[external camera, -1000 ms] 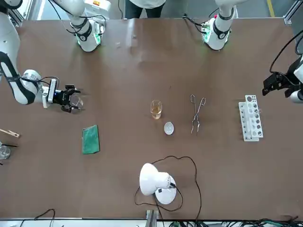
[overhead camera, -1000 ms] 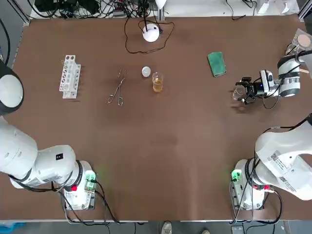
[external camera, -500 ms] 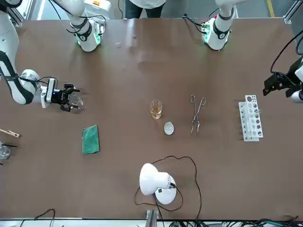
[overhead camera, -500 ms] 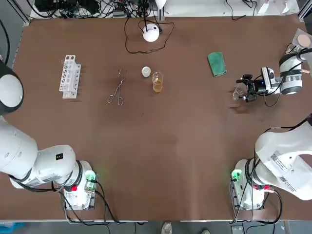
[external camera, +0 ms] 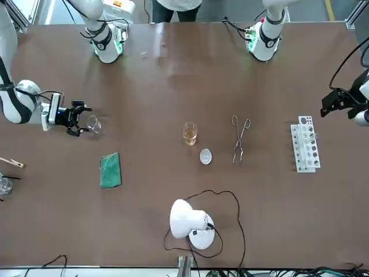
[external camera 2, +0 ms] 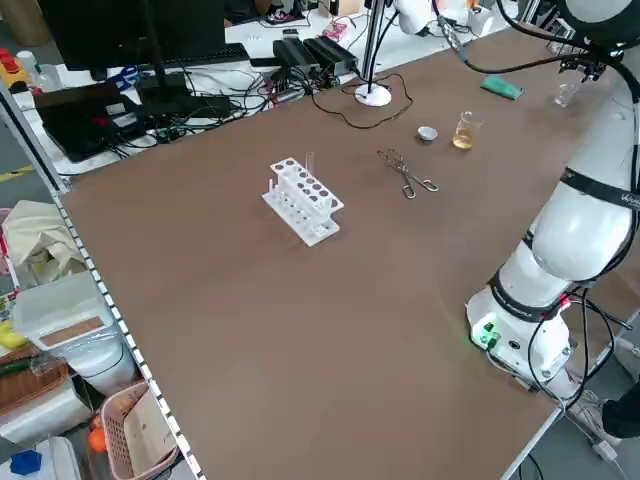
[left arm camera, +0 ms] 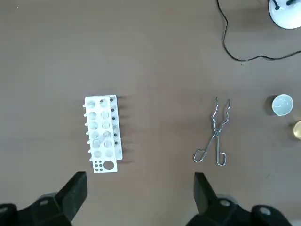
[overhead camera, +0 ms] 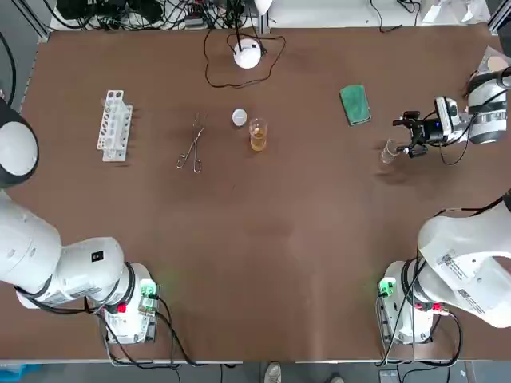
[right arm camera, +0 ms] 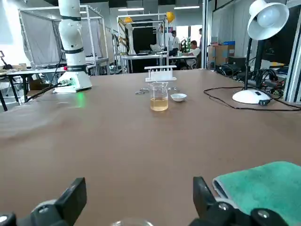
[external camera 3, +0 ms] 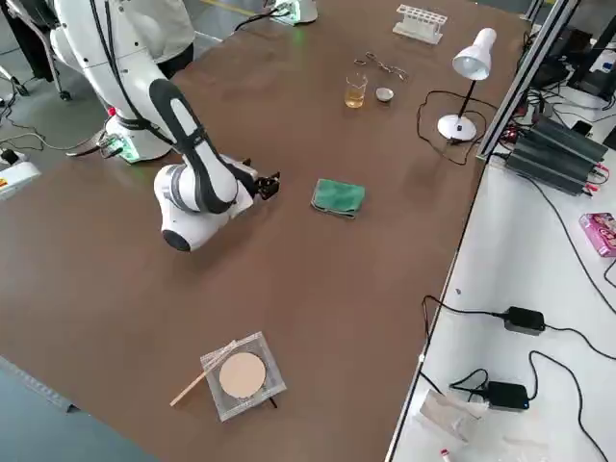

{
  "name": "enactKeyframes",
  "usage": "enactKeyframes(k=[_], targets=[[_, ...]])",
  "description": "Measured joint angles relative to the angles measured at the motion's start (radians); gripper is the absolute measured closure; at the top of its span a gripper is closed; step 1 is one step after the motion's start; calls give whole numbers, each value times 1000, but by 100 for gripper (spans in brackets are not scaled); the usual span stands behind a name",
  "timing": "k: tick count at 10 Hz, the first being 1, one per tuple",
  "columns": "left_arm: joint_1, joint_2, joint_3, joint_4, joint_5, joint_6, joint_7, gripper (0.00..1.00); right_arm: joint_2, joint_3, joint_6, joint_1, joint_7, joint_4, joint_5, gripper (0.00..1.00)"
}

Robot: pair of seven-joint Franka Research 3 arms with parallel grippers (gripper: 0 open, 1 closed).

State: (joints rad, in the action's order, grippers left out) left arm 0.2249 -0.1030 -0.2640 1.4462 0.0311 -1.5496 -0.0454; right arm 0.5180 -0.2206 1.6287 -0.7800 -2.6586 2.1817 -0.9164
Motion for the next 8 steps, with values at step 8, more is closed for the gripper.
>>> enactKeyframes(k=[8], targets=[[1, 0, 0, 0, 0, 0, 0, 0, -254, -5, 40, 141, 477, 30, -82, 0]])
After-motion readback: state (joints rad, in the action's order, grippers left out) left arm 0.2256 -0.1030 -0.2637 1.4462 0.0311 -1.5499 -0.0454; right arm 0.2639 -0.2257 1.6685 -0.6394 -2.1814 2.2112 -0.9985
